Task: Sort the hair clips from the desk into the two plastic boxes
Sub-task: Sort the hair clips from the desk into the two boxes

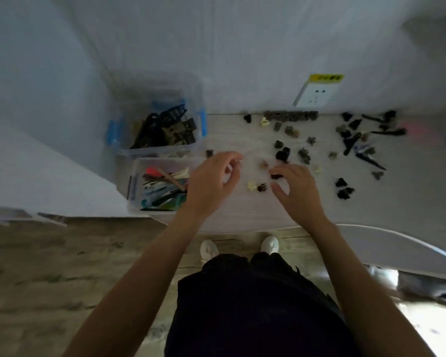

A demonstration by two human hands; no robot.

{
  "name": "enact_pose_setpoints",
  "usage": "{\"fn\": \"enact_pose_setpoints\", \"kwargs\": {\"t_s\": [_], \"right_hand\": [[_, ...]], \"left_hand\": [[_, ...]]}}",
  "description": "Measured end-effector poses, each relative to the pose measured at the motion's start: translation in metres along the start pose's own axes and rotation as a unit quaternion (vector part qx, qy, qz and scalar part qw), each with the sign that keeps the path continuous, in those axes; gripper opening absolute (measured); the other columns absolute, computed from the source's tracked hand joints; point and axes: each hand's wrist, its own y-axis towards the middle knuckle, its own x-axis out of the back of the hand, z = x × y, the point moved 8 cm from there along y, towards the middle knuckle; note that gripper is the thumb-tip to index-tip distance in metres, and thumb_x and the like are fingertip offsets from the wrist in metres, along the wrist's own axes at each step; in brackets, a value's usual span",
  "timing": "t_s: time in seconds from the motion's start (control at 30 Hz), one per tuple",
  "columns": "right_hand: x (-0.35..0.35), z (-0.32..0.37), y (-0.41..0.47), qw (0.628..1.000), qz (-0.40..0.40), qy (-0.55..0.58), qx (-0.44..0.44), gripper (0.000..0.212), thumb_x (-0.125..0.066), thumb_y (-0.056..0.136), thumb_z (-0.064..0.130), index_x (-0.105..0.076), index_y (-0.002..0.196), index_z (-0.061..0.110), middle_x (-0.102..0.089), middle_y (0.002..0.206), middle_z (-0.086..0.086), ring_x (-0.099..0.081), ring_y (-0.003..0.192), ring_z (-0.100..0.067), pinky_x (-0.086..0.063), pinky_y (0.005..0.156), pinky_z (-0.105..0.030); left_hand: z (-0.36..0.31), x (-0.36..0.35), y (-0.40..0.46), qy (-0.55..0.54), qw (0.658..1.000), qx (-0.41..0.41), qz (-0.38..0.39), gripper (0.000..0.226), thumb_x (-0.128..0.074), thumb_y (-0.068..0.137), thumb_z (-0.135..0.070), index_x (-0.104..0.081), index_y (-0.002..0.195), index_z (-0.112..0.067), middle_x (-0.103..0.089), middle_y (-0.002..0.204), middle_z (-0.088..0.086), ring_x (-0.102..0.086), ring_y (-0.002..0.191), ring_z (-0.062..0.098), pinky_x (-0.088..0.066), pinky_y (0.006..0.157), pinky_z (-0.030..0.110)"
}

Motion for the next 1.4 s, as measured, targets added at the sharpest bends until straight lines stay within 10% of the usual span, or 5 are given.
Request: {"fn": "enact_pose_setpoints", "kwargs": {"t_s": [0.37, 0.7, 1.07, 1.4], "right_hand": [[0.072, -0.234, -0.058, 0.966, -0.038, -0.004, -0.255, 0.043, -0.060, 0.084, 0.012, -0.051, 0.126, 0.009, -0.051, 0.131, -0.017, -0.046, 0.119, -0.037, -0.035, 0.099, -0.042], [0.096, -0.325, 0.006, 0.964, 0.051, -0.080, -0.249, 0.045, -0.055, 0.091, 0.030, -0.044, 0.131, 0.014, -0.040, 0.134, -0.016, -0.035, 0.121, -0.035, -0.036, 0.095, -0.040], [0.076, -0.308, 0.022, 0.989, 0.014, -0.139, -0.041, 0.005, -0.056, 0.082, 0.002, -0.060, 0.084, 0.003, -0.062, 0.085, -0.017, -0.055, 0.083, -0.033, -0.038, 0.072, -0.037], [0.152, -0.364, 0.039, 0.990, -0.094, -0.018, -0.100, 0.018, -0.046, 0.090, 0.005, -0.058, 0.103, 0.003, -0.063, 0.100, -0.018, -0.058, 0.089, -0.031, -0.038, 0.073, -0.030]], "left_hand": [[-0.098, -0.229, 0.065, -0.022, 0.961, -0.024, 0.276, 0.044, -0.057, 0.089, -0.024, -0.047, 0.130, -0.011, -0.051, 0.129, 0.010, -0.049, 0.118, 0.023, -0.037, 0.095, 0.029], [-0.133, -0.360, 0.135, 0.052, 0.959, 0.049, 0.274, 0.043, -0.056, 0.089, -0.027, -0.048, 0.126, -0.005, -0.038, 0.139, 0.019, -0.046, 0.119, 0.028, -0.040, 0.093, 0.033], [-0.117, -0.351, 0.145, 0.074, 0.964, 0.059, 0.247, 0.050, -0.052, 0.083, 0.004, -0.046, 0.130, -0.012, -0.042, 0.129, 0.016, -0.058, 0.093, 0.033, -0.051, 0.079, 0.040], [-0.144, -0.349, 0.129, 0.060, 0.975, -0.018, 0.212, 0.039, -0.050, 0.083, 0.000, -0.053, 0.122, -0.007, -0.055, 0.119, 0.014, -0.056, 0.101, 0.027, -0.043, 0.086, 0.031]]}}
